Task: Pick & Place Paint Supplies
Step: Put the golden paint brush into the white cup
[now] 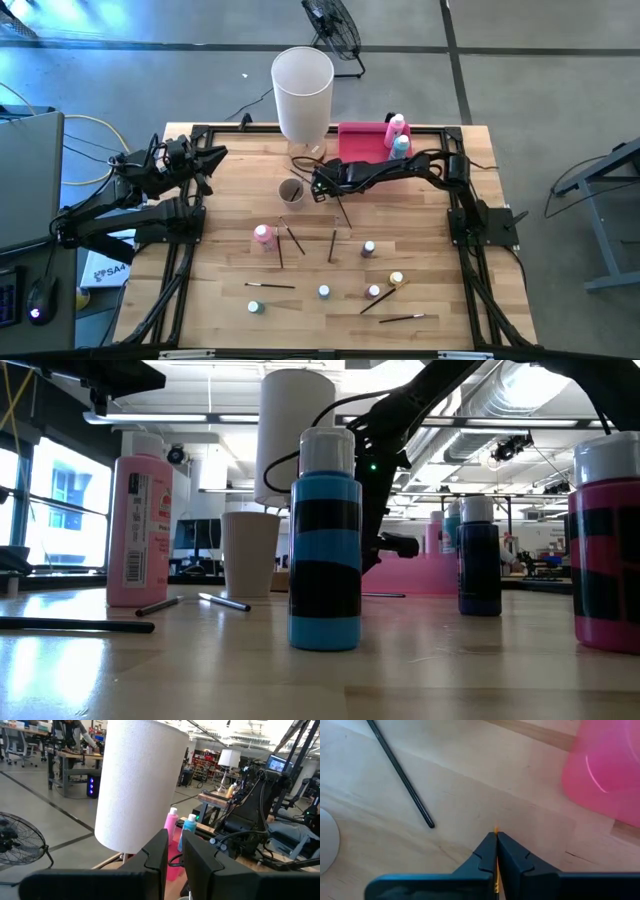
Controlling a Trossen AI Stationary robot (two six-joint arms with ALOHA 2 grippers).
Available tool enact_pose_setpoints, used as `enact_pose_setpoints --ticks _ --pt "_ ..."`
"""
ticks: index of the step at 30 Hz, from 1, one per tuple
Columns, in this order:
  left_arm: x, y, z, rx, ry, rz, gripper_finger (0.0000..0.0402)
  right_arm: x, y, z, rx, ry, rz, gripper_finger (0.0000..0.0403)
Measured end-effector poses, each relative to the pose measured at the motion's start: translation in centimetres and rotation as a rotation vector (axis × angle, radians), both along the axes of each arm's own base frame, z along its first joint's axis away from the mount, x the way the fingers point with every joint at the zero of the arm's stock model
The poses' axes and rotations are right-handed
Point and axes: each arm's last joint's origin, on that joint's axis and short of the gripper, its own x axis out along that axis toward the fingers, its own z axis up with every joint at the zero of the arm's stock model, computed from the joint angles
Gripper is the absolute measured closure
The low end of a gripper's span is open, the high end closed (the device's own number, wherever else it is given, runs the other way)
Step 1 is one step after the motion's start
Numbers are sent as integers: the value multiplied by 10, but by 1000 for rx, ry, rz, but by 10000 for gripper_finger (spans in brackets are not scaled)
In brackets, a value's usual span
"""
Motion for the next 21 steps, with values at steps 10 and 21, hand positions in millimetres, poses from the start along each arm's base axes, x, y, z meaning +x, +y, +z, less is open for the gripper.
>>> enact_pose_setpoints --ticks 10,21 --pt "0 0 0 0 0 0 348 -2 1 17 -11 -34 27 399" --pt "0 0 0 0 0 0 348 -9 -2 63 -46 -137 82 399"
